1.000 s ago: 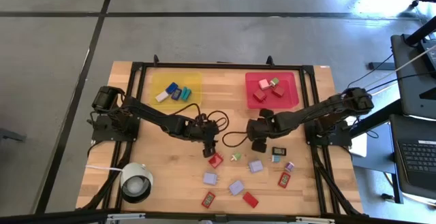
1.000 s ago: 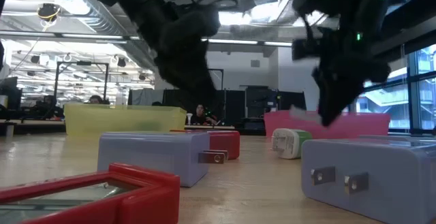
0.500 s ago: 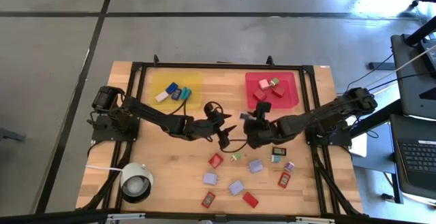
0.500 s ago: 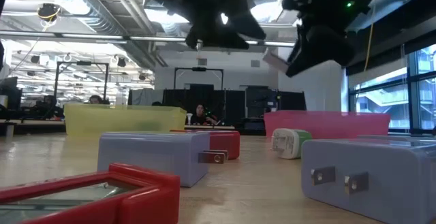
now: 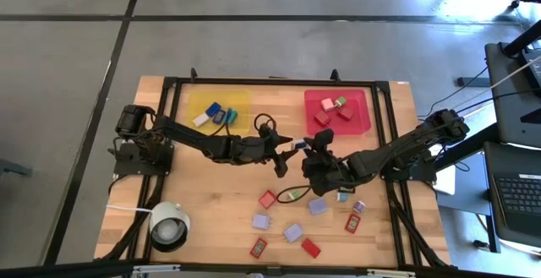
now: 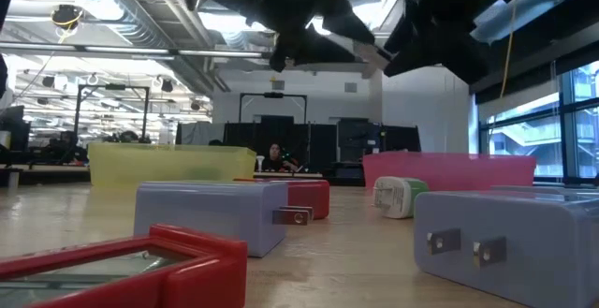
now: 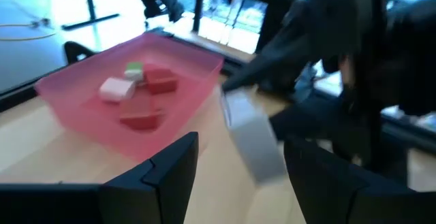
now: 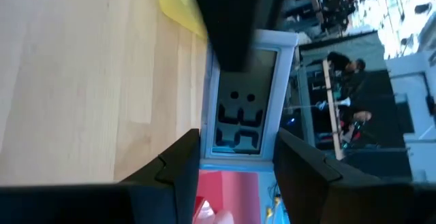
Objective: Pick & Place Office items
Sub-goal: Put the white digital clock into the yellow bin
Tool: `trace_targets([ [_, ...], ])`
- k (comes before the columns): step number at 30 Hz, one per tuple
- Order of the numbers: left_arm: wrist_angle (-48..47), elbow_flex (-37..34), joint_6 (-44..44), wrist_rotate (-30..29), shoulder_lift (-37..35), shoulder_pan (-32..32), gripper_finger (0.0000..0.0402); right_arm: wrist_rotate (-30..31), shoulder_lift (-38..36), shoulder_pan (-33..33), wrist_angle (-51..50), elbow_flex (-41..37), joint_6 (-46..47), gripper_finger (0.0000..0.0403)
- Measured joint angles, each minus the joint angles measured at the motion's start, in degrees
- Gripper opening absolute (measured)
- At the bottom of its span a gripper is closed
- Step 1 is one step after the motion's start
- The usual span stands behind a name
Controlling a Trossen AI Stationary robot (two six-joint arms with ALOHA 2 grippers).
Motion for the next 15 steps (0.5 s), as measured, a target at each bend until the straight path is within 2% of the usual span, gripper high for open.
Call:
trace_targets([
  [9, 1.94, -0.02, -1.69, 4.56, 0.00, 1.00, 0.0208, 0.01, 0.00, 0.02, 0.30, 0.00, -0.95, 0.0159],
  [15, 2.01, -0.01, -3.95, 10.09, 0.00, 2.37, 0.0167, 1.26, -0.07, 0.05, 0.32, 0.00, -2.30, 0.0159],
])
